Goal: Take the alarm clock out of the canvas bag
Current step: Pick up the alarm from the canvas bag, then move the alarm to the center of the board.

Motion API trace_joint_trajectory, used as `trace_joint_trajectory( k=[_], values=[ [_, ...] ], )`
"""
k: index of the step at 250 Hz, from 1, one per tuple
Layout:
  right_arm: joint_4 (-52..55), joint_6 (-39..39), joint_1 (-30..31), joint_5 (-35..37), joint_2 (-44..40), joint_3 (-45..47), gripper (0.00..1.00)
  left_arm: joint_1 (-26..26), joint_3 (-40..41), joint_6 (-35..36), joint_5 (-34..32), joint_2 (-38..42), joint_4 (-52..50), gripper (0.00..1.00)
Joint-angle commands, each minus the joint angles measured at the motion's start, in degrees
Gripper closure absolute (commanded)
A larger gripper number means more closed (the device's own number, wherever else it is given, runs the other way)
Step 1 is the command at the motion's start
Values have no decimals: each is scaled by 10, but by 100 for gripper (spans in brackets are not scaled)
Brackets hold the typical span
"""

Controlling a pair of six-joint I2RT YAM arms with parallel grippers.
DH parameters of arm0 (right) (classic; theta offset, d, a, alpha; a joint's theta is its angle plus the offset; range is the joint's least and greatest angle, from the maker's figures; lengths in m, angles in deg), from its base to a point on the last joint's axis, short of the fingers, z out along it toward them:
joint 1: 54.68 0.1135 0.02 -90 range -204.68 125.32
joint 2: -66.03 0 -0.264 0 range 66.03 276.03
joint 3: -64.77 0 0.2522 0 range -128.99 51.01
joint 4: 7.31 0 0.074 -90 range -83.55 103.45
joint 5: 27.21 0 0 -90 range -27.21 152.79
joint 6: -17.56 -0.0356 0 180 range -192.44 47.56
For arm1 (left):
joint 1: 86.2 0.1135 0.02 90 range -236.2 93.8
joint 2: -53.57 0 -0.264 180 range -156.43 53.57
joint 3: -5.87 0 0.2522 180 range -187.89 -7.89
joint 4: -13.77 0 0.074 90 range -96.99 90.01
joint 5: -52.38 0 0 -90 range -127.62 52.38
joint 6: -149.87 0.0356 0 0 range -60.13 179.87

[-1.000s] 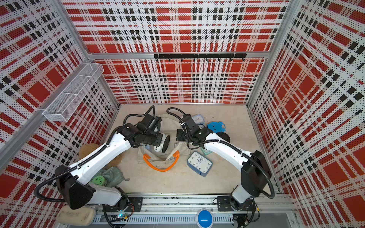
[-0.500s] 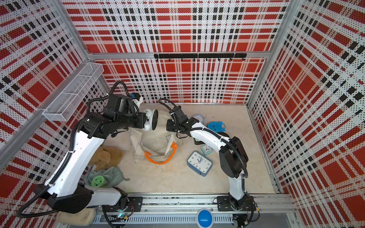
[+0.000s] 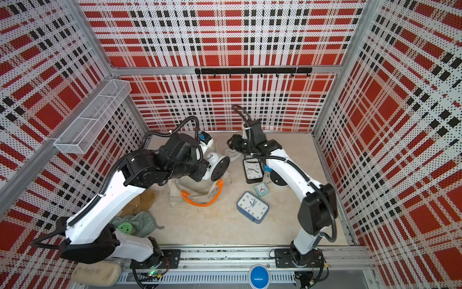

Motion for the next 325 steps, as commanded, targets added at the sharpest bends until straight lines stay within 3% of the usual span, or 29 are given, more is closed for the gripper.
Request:
trace_joint_trajectory(
  k=[1,43,80,181,262,325],
  values=[
    [20,-2,-52,-8,-84,40,41,-38,-4,-2,-35,-17,51,100],
    [69,19,-112,-14,-166,89,41,-70,50,-9,-34,-49,110,100],
    [92,28,-122,-14,-203,120,41,-67,108,-12,-48,-73,158,100],
    [94,30,-123,-17,-198,134,41,6,196,6,17,-136,251,100],
    [99,30,-124,-20,-209,144,41,1,232,3,15,-193,274,100],
    [111,33,-124,-15,-231,154,42,-32,263,-21,31,-197,285,100]
  ],
)
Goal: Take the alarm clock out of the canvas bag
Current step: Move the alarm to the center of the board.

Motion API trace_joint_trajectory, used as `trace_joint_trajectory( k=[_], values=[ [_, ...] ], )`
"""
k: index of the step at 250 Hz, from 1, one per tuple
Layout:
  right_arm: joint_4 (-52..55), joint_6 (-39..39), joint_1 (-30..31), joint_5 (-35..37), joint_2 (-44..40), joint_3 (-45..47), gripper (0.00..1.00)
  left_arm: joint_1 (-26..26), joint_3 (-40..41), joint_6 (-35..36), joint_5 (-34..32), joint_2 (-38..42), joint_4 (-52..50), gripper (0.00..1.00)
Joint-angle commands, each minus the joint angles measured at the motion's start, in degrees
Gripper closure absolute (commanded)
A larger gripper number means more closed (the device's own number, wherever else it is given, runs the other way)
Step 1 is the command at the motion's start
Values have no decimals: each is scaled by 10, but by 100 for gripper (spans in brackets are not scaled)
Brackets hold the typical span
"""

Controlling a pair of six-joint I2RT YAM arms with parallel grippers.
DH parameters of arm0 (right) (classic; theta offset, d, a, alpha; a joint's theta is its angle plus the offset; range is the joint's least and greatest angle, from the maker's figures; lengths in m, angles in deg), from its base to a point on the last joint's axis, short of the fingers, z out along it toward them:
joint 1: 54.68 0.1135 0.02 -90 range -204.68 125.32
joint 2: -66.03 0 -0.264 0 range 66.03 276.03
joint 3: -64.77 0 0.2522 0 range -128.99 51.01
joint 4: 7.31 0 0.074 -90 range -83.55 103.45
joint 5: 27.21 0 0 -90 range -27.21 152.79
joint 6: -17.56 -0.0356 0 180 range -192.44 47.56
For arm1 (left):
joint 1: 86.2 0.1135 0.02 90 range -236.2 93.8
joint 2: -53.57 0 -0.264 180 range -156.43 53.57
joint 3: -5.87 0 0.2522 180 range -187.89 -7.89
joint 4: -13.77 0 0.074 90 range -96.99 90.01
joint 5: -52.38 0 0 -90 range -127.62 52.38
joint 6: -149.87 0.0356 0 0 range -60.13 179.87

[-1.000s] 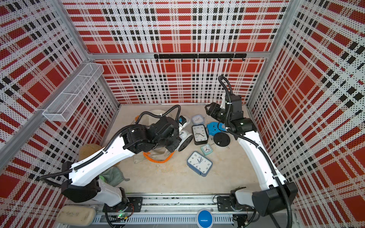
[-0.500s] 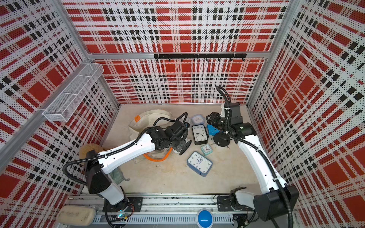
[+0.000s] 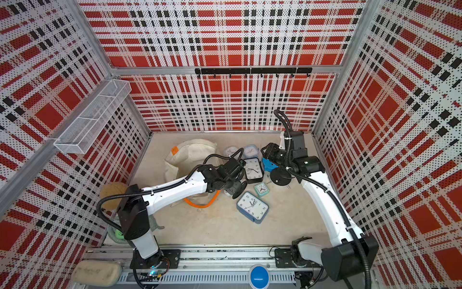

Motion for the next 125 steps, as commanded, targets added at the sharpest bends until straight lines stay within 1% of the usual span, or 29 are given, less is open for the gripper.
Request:
trace_joint_trajectory(
  k=[1,37,87,125],
  values=[
    [-3,12,-1,2,-22,6,42,-20,23,-16,20,-9,4,100],
    [-3,10,-1,4,-28,11,42,-48,28,-25,33,-12,7,100],
    [4,13,-1,8,-34,8,42,-68,17,-56,48,-12,7,100],
    [11,20,-1,15,-41,5,42,-88,-6,-63,39,-14,-5,100]
  ],
)
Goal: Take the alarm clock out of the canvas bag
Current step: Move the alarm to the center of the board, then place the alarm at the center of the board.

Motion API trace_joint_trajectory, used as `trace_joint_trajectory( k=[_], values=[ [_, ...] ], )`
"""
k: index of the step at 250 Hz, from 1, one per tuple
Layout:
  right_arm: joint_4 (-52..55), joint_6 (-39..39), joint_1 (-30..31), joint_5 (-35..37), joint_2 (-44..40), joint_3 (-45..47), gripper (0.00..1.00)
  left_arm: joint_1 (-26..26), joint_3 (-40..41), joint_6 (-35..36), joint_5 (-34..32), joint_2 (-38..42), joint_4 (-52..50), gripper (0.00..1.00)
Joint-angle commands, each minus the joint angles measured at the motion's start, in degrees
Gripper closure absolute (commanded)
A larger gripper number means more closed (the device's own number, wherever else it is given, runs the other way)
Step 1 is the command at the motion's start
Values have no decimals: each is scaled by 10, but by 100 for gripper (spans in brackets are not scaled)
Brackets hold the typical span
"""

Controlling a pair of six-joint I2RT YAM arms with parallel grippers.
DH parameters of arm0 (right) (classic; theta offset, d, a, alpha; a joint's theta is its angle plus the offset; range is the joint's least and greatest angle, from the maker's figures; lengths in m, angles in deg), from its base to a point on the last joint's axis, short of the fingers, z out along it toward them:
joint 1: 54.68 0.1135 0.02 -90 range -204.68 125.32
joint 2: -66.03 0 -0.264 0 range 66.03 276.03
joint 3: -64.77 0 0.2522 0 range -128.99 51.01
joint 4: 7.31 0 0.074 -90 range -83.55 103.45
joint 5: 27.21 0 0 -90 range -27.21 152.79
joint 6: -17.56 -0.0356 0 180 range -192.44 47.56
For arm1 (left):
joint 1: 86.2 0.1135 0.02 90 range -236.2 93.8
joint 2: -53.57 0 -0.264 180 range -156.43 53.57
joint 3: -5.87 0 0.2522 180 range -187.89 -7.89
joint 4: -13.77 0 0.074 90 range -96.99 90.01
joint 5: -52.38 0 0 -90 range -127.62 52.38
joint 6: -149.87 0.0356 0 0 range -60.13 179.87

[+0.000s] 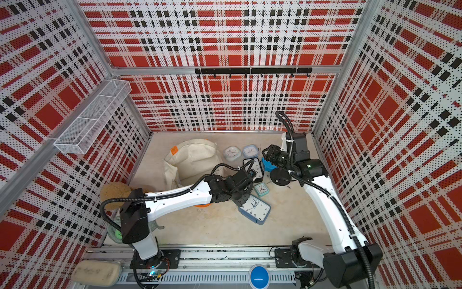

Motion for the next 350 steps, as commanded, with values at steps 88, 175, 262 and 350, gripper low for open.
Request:
trace_joint_trajectory(
  k=[88,175,262,350],
  values=[
    [10,33,-8,19,-35,8,41,-44,-68,-60,8,-37,-34,100],
    [15,43,-17,18,-41,9,41,-67,-101,-71,6,-57,-42,100],
    [19,44,-19,17,-38,7,41,-3,-76,-25,-45,-9,-74,100],
    [17,44,-19,18,-29,5,41,54,-110,112,-92,-34,-93,100]
  ],
)
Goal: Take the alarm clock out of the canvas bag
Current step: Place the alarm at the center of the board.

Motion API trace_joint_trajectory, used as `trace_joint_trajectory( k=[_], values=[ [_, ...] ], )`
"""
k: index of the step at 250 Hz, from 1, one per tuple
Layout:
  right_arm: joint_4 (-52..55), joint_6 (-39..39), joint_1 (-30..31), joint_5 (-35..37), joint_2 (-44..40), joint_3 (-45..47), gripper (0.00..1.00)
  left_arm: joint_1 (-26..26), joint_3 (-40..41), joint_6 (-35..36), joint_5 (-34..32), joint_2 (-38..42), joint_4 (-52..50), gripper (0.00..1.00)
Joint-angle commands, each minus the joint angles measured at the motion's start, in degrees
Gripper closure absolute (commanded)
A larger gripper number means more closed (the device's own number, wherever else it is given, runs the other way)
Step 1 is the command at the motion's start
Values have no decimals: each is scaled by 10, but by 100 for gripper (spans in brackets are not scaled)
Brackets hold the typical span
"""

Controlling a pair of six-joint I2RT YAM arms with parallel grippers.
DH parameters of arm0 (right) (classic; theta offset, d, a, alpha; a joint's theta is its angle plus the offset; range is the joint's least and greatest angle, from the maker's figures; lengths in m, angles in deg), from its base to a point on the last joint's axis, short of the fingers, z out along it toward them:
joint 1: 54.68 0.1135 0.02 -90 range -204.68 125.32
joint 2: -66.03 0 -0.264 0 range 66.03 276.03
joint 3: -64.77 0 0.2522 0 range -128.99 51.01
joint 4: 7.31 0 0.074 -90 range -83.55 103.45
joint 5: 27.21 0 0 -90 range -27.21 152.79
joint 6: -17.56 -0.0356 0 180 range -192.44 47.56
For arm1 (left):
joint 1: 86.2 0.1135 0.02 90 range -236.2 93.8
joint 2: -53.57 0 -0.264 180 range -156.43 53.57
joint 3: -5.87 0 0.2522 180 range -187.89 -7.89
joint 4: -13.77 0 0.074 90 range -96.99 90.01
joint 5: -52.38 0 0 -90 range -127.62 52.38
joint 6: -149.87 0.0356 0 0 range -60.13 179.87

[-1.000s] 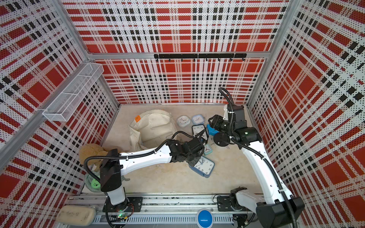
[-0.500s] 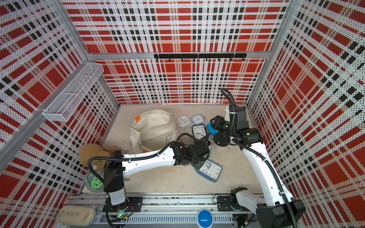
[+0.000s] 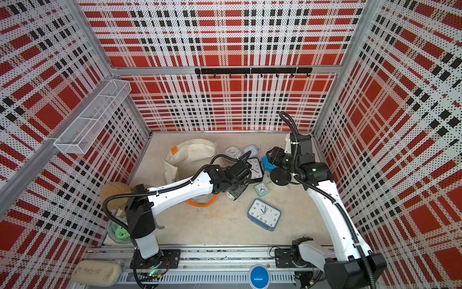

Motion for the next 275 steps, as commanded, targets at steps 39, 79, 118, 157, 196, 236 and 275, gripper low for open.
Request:
trace_joint_trajectory(
  k=[39,79,118,157,196,236,275],
  values=[
    [0,14,-4,11,4,-9,41,-10,-43,87,-61,-36,4,100],
    [3,17,-5,13,4,-15,41,-44,-36,63,-58,-47,7,100],
    [2,14,-5,11,3,-15,40,-67,-11,33,-57,-47,11,100],
    [4,13,-6,11,-5,-14,40,-79,10,20,-58,-45,13,96],
    [6,13,-5,15,-16,-9,40,-82,19,15,-50,-51,18,89],
    [8,11,-5,17,-23,-6,40,-81,16,6,-42,-66,24,87],
    [11,14,-5,17,-20,-13,39,-79,11,-5,-20,-74,33,83]
  ],
)
